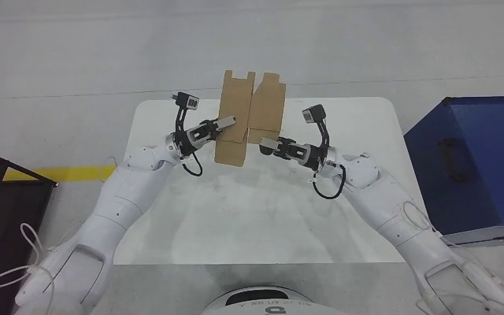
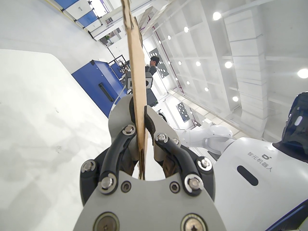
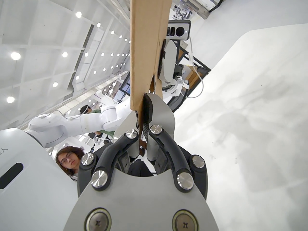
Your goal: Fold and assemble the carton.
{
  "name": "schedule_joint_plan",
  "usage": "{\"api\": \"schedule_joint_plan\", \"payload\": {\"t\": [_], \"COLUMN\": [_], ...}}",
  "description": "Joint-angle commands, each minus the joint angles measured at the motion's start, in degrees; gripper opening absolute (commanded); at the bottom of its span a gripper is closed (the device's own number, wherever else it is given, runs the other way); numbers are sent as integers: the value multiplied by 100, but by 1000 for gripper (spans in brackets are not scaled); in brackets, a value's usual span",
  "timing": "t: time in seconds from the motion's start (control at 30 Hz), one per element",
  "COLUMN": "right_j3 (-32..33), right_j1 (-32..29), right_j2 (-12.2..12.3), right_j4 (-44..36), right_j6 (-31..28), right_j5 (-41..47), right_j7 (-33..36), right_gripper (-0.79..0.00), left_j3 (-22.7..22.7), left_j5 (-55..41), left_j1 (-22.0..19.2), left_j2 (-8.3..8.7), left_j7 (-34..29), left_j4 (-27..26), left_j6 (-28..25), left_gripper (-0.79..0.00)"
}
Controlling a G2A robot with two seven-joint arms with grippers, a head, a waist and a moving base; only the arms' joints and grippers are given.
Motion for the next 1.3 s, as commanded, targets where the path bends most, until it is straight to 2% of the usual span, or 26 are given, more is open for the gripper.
{"api": "schedule_joint_plan", "payload": {"t": [0.0, 0.17, 0.3, 0.53, 0.6, 0.8, 1.27], "right_j3": [29, 82, 105, 270, 319, 343, 251], "right_j1": [-3, 2, 12, -56, -77, -294, -507], "right_j2": [-2, -3, 13, 59, 74, 86, 67], "right_j4": [20, 67, 42, -70, -128, -540, -912], "right_j6": [61, 349, 571, 750, 885, 1507, 2032], "right_j5": [-146, -540, -828, -1299, -1637, -3177, -4452], "right_j7": [-68, -144, 45, 60, -70, -1011, -1301], "right_gripper": [-785, -785, -785, -785, -785, -785, -785], "left_j3": [-23, -75, -153, -132, -83, 51, 540], "left_j5": [-23, -18, -168, -70, 51, 344, 933], "left_j1": [0, 35, 44, 39, 24, -19, -171], "left_j2": [3, 21, 33, 27, 9, -41, -223], "left_j7": [-26, -107, -214, -424, -399, -251, -61], "left_j4": [23, 127, 215, 153, 150, 178, 353], "left_j6": [27, 107, 214, 425, 400, 251, 61], "left_gripper": [0, 0, 0, 0, 0, 0, 0]}}
